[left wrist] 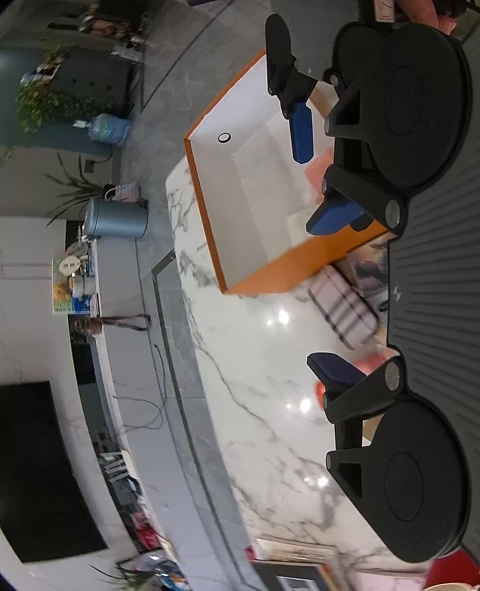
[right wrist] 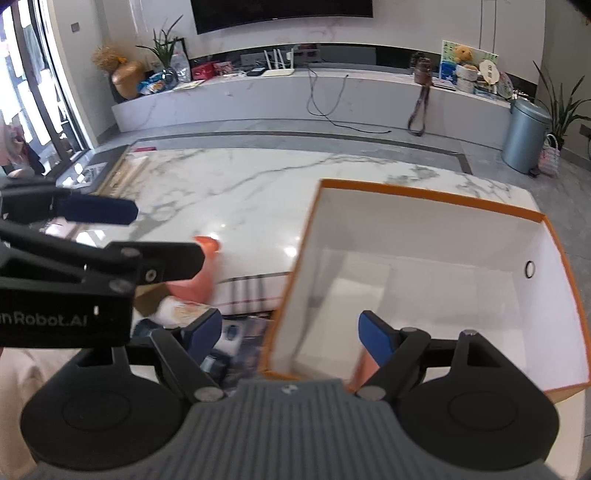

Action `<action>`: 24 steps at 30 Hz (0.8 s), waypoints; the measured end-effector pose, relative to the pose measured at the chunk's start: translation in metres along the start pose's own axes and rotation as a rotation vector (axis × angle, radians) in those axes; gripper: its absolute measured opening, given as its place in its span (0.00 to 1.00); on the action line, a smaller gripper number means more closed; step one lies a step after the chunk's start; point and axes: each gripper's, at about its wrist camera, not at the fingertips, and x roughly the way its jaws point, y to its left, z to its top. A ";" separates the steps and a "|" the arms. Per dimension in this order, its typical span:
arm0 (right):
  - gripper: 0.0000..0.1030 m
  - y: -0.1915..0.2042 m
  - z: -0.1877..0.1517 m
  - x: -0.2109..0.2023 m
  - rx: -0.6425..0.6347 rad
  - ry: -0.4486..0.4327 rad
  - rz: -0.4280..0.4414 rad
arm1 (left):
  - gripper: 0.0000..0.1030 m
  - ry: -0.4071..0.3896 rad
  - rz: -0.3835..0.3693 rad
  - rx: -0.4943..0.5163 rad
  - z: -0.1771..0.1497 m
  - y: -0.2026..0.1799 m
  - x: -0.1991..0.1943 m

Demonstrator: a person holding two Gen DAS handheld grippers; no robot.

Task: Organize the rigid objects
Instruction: 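Withdraw both tools from the box and move toward the remaining items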

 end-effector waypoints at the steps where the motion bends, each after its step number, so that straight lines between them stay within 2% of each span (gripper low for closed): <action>1: 0.80 0.005 -0.001 -0.002 0.000 -0.003 0.005 | 0.83 -0.004 -0.001 -0.011 -0.004 0.005 -0.004; 7: 0.81 0.029 -0.013 -0.012 -0.020 -0.007 0.025 | 0.83 -0.023 0.013 -0.015 -0.032 0.028 -0.020; 12: 0.82 0.050 -0.023 -0.016 -0.040 -0.002 0.043 | 0.83 -0.001 0.012 -0.119 -0.054 0.059 -0.027; 15: 0.84 0.058 -0.028 -0.016 -0.050 0.007 0.046 | 0.83 0.014 0.041 -0.150 -0.067 0.074 -0.027; 18: 0.84 0.060 -0.035 -0.011 -0.046 0.033 0.045 | 0.83 0.050 0.054 -0.170 -0.080 0.087 -0.025; 24: 0.85 0.057 -0.047 0.005 -0.010 0.113 0.029 | 0.83 0.140 0.081 -0.147 -0.102 0.112 -0.015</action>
